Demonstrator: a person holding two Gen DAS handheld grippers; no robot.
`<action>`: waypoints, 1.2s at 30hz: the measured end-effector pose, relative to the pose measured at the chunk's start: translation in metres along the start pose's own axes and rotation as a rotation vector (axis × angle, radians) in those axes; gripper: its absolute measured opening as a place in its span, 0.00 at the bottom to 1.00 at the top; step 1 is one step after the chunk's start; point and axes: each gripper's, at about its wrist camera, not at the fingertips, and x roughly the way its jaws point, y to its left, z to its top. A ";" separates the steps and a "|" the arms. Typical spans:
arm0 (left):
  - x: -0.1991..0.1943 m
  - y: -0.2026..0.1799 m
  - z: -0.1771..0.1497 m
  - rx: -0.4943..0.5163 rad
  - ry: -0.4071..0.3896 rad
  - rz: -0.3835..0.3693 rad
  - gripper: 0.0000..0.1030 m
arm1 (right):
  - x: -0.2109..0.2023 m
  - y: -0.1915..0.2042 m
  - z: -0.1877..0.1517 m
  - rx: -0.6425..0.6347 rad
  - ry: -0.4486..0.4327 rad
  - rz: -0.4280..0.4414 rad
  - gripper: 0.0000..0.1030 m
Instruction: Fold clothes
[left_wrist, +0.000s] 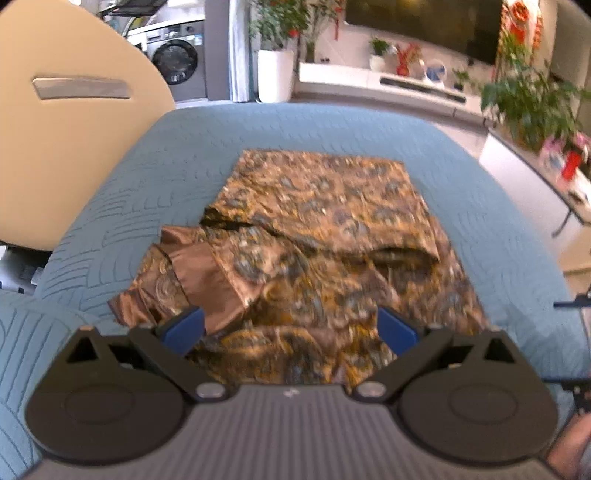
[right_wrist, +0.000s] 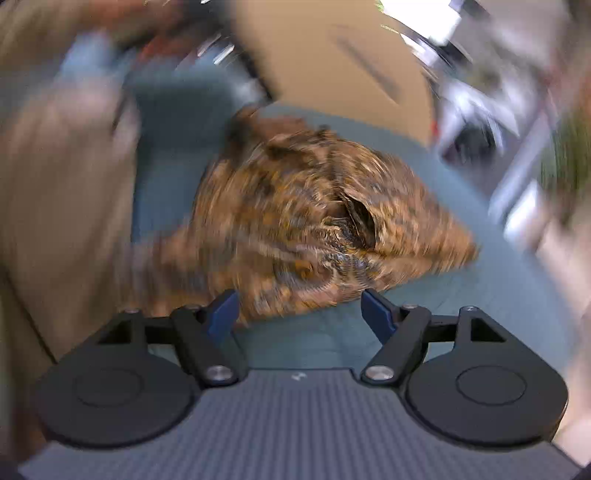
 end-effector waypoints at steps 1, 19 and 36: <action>0.001 -0.001 -0.002 0.000 0.005 0.000 0.98 | 0.003 0.017 -0.007 -0.155 0.008 -0.028 0.73; 0.010 0.018 -0.024 -0.211 0.121 0.001 0.98 | 0.048 0.059 0.001 -0.436 -0.207 -0.019 0.63; 0.003 -0.014 -0.042 0.016 0.046 0.048 0.97 | 0.034 -0.123 0.042 0.484 -0.308 0.066 0.10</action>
